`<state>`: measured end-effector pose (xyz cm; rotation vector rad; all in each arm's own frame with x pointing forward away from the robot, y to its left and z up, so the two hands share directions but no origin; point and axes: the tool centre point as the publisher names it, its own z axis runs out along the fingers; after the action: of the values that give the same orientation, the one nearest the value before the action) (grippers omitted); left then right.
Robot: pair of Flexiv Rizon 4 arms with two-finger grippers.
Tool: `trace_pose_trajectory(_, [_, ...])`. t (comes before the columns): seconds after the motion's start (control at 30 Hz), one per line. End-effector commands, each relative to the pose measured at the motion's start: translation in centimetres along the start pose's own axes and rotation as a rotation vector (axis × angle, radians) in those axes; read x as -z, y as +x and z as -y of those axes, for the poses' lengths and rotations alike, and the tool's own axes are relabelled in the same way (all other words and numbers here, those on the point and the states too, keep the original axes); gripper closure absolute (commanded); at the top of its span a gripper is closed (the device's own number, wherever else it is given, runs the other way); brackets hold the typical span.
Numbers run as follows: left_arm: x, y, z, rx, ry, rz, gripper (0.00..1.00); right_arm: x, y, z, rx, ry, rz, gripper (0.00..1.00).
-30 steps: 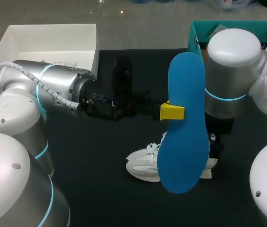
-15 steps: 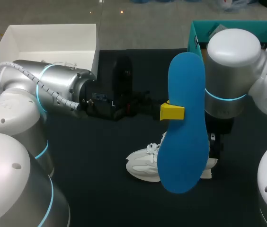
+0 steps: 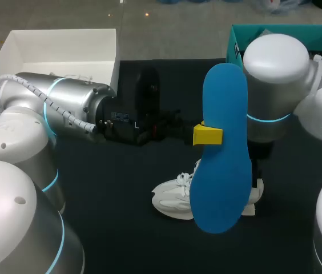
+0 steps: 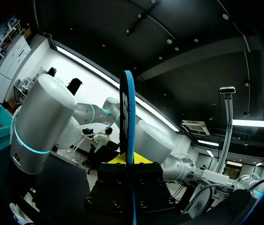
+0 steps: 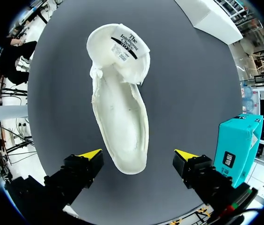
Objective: Take the shoe out of the shoebox, open the shoe tongue, remove and reinsert the insole, then place the shoe into the shoebox
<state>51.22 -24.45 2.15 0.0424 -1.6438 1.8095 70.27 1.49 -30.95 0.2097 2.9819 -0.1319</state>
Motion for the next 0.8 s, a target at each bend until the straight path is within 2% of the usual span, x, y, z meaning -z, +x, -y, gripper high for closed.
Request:
trace_pose_trajectory(0.03, [-0.9,0.6,0.0,0.001,0.006,0.298,1.00,-0.6,-0.6,-1.6,0.018,0.025,0.001,0.00])
trace_pose_trajectory(0.27, [-0.9,0.6,0.0,0.001,0.006,0.298,1.00,-2.0,-1.8,-2.0,0.047,-0.002,-0.002,0.00])
trace_pose_trajectory(0.43, [-0.9,0.6,0.0,0.001,0.006,0.298,1.00,-2.7,-1.8,-2.2,0.051,0.000,-0.008,0.00])
trace_pose_trajectory(0.8, [-0.9,0.6,0.0,0.001,0.006,0.298,1.00,-4.0,-1.2,-4.8,0.101,-0.015,-0.030,0.00])
